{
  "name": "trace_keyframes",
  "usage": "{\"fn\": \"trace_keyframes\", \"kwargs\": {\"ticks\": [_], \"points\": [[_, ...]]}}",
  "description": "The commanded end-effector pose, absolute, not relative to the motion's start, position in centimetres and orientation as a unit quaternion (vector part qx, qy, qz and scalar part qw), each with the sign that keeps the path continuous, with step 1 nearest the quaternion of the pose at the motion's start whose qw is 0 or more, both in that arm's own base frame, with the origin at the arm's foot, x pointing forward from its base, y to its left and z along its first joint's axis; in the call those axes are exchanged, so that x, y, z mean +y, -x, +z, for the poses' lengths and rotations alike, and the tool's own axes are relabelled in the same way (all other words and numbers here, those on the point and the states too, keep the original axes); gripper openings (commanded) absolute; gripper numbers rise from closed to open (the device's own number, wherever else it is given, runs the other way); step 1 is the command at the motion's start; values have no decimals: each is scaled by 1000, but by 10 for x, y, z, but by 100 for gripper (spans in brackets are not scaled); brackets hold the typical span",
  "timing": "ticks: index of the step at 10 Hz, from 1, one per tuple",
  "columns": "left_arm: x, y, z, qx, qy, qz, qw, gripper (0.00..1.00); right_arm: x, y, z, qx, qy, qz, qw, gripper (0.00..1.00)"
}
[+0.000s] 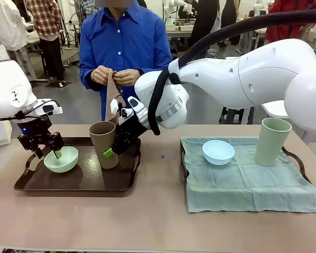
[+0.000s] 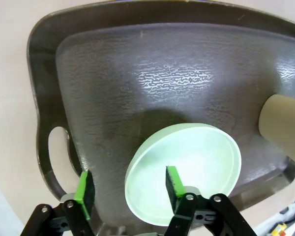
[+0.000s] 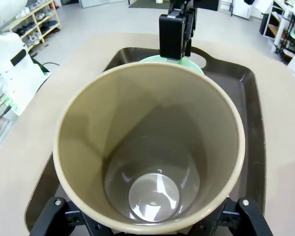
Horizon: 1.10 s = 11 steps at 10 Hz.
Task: Set up a tray with a mat and arrange the tableware.
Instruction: Pick up the Picnic Bowl and Reusable plastic cup from the Handle tray in front of the human's position and hold them in the air.
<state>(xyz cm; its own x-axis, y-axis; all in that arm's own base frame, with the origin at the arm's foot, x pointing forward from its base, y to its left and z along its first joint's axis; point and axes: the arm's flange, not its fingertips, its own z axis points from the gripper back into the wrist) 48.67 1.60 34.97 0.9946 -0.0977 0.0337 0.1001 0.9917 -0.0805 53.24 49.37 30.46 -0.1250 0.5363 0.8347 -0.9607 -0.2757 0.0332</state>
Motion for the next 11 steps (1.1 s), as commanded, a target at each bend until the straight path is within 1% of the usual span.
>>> {"fn": "trace_keyframes", "kwargs": {"ticks": [1, 2, 3, 4, 5, 7, 8, 9, 10, 11], "points": [[19, -486, 351, -24, 51, -51, 997, 0, 489, -529, 307, -291, -397, 699, 519, 0], [19, -486, 352, -25, 49, -52, 997, 0, 489, -529, 307, -292, -395, 700, 519, 25], [20, -484, 352, -25, 48, -53, 997, 0, 488, -528, 306, -291, -393, 701, 519, 0], [20, -485, 353, -25, 45, -55, 997, 9, 488, -528, 307, -294, -392, 701, 518, 24], [20, -484, 352, -24, 43, -55, 997, 0, 486, -527, 306, -296, -391, 700, 519, 0], [19, -484, 349, -21, 38, -59, 997, 0, 482, -526, 305, -299, -392, 697, 521, 0], [19, -485, 348, -19, 35, -58, 998, 0, 480, -525, 304, -301, -392, 695, 522, 24], [18, -485, 348, -17, 32, -58, 998, 0, 477, -523, 304, -303, -393, 694, 522, 24], [18, -484, 348, -21, 30, -60, 998, 0, 474, -522, 304, -306, -393, 693, 521, 0], [17, -481, 349, -18, 19, -62, 998, 0, 472, -520, 307, -305, -387, 693, 527, 24]]}}
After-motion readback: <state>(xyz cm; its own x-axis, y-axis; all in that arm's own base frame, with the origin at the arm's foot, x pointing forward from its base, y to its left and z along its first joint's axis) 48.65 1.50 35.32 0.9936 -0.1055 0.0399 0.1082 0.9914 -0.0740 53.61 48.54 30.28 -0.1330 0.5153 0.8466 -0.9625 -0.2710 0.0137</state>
